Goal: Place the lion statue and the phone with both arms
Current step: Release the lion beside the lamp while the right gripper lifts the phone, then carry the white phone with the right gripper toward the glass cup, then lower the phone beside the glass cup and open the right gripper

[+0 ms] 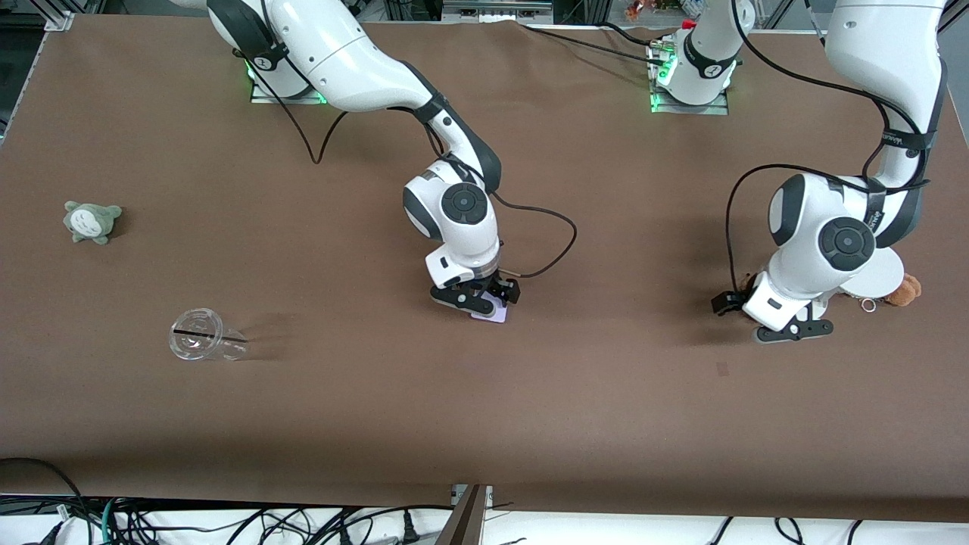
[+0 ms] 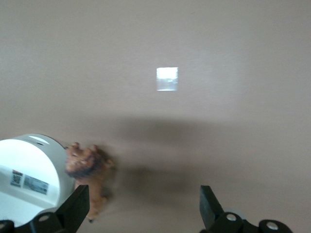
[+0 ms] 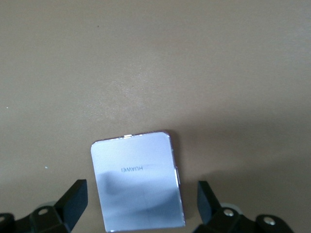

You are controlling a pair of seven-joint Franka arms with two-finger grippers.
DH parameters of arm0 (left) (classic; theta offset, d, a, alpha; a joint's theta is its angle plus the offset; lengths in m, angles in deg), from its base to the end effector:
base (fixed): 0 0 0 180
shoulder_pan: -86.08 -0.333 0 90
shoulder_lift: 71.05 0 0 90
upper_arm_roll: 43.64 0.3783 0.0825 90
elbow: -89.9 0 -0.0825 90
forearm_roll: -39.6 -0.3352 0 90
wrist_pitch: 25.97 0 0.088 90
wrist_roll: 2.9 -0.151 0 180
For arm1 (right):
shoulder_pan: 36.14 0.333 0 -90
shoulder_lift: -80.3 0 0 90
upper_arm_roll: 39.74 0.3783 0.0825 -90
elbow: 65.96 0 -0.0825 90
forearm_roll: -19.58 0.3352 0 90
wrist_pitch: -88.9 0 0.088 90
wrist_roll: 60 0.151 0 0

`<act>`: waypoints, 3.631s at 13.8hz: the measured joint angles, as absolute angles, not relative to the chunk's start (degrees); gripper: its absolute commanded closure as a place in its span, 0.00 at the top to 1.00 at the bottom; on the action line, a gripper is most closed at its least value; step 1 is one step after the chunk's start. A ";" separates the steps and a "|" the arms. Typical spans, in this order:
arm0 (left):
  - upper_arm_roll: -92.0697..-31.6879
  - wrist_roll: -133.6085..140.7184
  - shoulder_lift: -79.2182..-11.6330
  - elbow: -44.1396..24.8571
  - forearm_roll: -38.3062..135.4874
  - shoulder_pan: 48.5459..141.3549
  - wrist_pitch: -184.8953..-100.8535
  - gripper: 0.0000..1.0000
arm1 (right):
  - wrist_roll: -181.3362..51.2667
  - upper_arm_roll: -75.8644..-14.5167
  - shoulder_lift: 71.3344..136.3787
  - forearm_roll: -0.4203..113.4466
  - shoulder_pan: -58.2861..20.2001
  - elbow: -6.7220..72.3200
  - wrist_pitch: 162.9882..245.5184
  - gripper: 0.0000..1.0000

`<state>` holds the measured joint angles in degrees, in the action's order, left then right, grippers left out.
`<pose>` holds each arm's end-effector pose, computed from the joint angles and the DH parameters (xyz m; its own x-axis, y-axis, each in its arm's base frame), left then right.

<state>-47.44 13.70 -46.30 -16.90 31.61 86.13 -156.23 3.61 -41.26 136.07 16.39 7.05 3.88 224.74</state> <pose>0.6232 -0.0301 0.3292 0.9906 0.1366 -0.0010 0.1361 -0.9874 -0.0802 0.5897 0.5306 0.2168 0.9331 -0.3320 0.1383 -0.3156 -0.9402 -0.1278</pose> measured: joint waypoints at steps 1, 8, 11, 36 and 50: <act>-47.60 13.99 -46.57 -14.88 31.61 86.53 -153.81 1.00 | 3.61 -41.26 136.80 16.19 7.15 3.42 225.08 1.00; -46.72 14.03 -56.11 1.28 38.48 85.88 -129.22 1.00 | 4.18 -41.33 138.64 15.84 7.84 2.61 227.19 1.00; -46.51 9.43 -59.93 5.56 38.69 85.02 -121.18 1.00 | 4.60 -41.93 139.37 15.54 8.64 2.55 227.73 1.00; -45.89 3.30 -62.02 5.84 39.22 82.22 -114.84 1.00 | -45.78 -43.87 126.35 22.72 -13.69 10.85 212.48 0.58; -45.80 3.31 -61.68 6.74 40.01 82.23 -114.87 1.00 | -56.07 -43.79 125.30 22.73 -20.86 21.98 223.84 1.00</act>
<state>-45.80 3.31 -61.68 6.74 40.01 82.23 -114.87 -56.07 -43.79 125.30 22.73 -20.86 21.98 223.84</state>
